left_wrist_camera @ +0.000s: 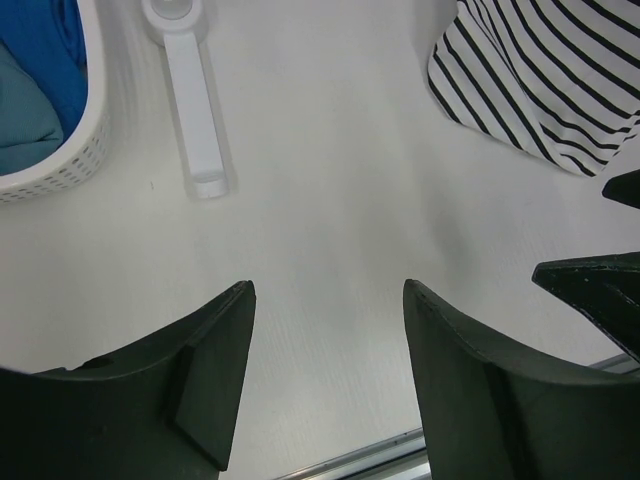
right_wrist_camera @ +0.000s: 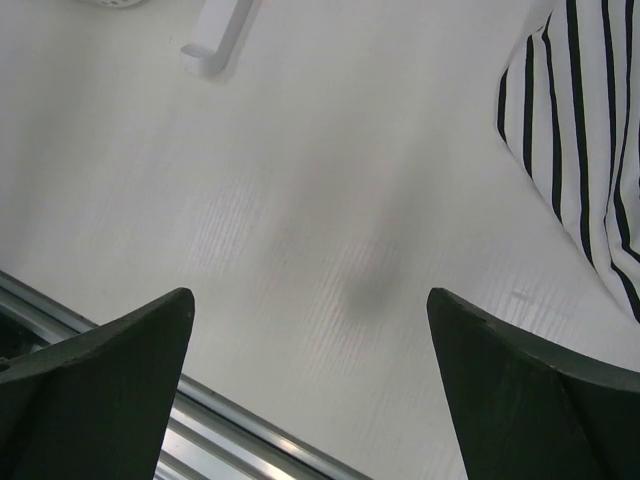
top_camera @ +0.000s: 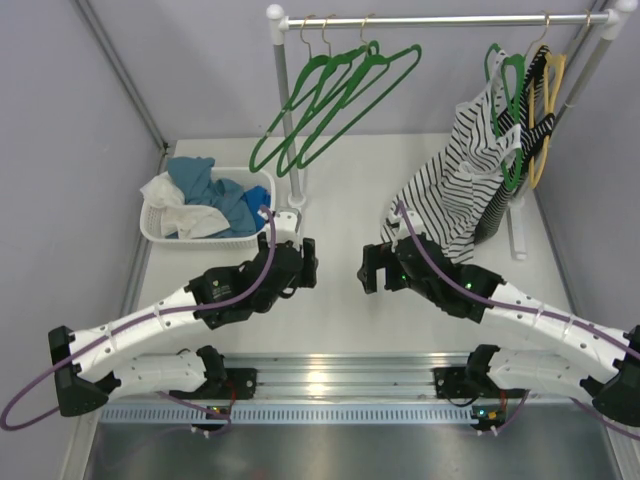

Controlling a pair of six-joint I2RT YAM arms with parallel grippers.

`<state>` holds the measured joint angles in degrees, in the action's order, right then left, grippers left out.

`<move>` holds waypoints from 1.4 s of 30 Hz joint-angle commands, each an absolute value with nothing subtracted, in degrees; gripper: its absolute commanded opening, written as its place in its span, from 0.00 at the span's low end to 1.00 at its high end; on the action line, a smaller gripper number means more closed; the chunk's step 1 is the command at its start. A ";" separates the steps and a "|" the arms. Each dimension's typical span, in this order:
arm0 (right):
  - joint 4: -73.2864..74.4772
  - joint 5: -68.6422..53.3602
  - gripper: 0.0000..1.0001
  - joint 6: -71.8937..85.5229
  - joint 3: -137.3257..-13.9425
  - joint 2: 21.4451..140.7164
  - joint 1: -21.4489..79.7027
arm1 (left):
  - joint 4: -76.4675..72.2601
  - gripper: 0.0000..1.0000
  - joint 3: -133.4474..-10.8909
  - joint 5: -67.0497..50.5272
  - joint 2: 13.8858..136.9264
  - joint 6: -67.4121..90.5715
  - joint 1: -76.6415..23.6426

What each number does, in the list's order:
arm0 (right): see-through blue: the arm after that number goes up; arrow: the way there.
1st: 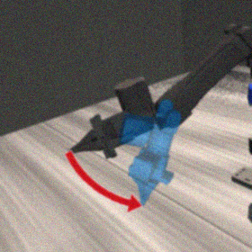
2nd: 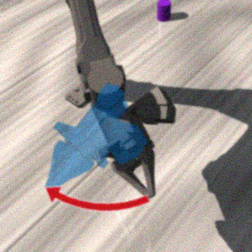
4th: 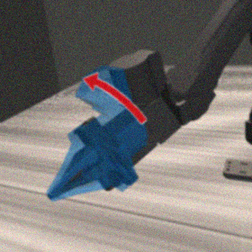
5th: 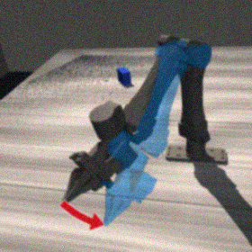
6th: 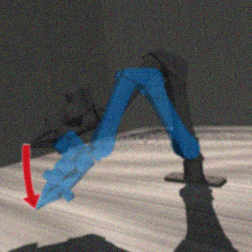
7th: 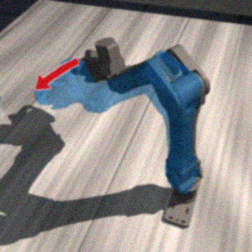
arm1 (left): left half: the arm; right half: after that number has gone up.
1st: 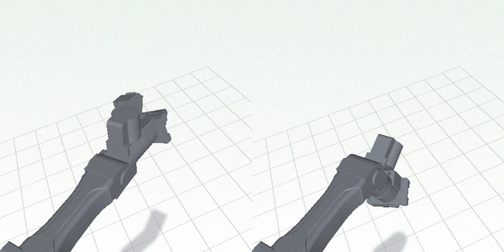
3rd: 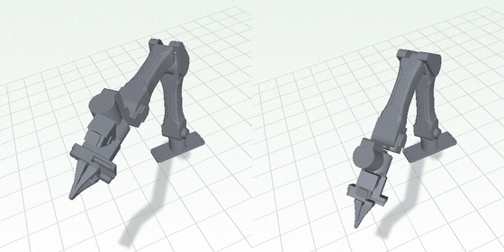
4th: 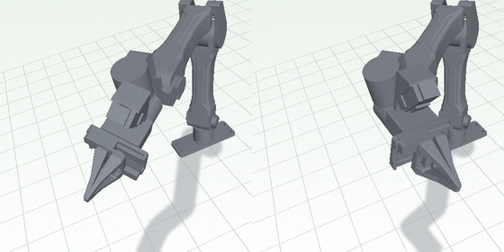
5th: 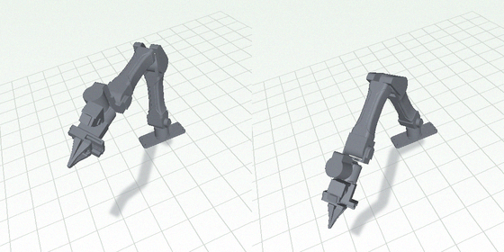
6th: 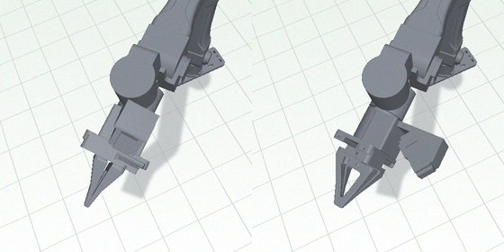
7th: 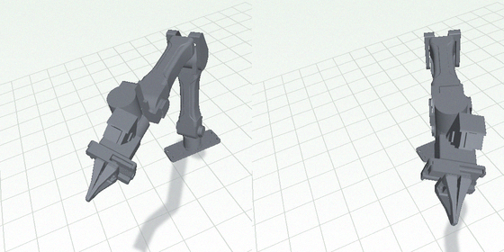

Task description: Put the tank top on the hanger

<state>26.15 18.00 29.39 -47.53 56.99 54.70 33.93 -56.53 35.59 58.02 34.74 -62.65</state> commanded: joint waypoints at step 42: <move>25.58 11.25 1.00 26.63 -47.29 53.09 55.20 | 16.00 0.70 -70.22 19.43 94.38 34.63 2.98</move>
